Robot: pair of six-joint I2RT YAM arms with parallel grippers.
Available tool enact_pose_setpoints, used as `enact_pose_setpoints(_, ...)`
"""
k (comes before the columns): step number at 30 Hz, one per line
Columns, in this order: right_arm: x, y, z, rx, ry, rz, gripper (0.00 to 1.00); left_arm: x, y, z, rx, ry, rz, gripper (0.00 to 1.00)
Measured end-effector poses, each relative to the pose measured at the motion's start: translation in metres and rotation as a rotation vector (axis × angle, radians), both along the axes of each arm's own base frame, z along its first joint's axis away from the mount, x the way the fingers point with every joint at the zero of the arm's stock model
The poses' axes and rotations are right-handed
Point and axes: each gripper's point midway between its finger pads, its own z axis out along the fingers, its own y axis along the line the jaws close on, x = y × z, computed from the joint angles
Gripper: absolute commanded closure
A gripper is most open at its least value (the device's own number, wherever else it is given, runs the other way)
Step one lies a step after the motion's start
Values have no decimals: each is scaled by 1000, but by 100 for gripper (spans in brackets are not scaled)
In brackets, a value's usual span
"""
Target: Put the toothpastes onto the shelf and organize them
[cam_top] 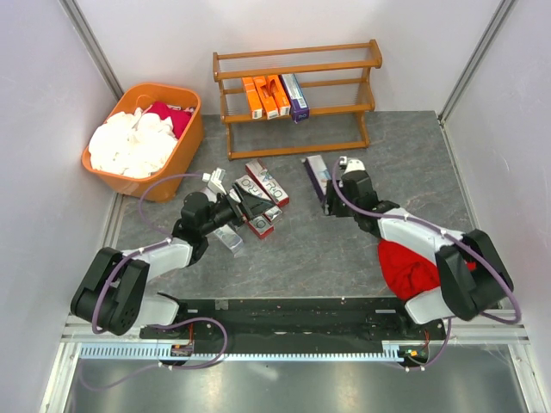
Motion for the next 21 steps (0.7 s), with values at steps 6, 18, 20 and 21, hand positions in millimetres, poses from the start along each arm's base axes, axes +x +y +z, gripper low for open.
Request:
enact_pose_setpoints(6,-37,65,24,73,-35,156,47,0,-6,-5,-31,27,-20,0)
enact_pose_setpoints(18,-90,140,46,125,-41,331,47,-1,-16,-15,-50,54,-45,2)
enact_pose_setpoints(20,-93,148,51,131,-48,347,46,-1,-16,-20,-47,67,-44,8)
enact_pose_setpoints(21,-95,151,52,129,-49,353,46,0,-17,-22,-46,77,-43,10)
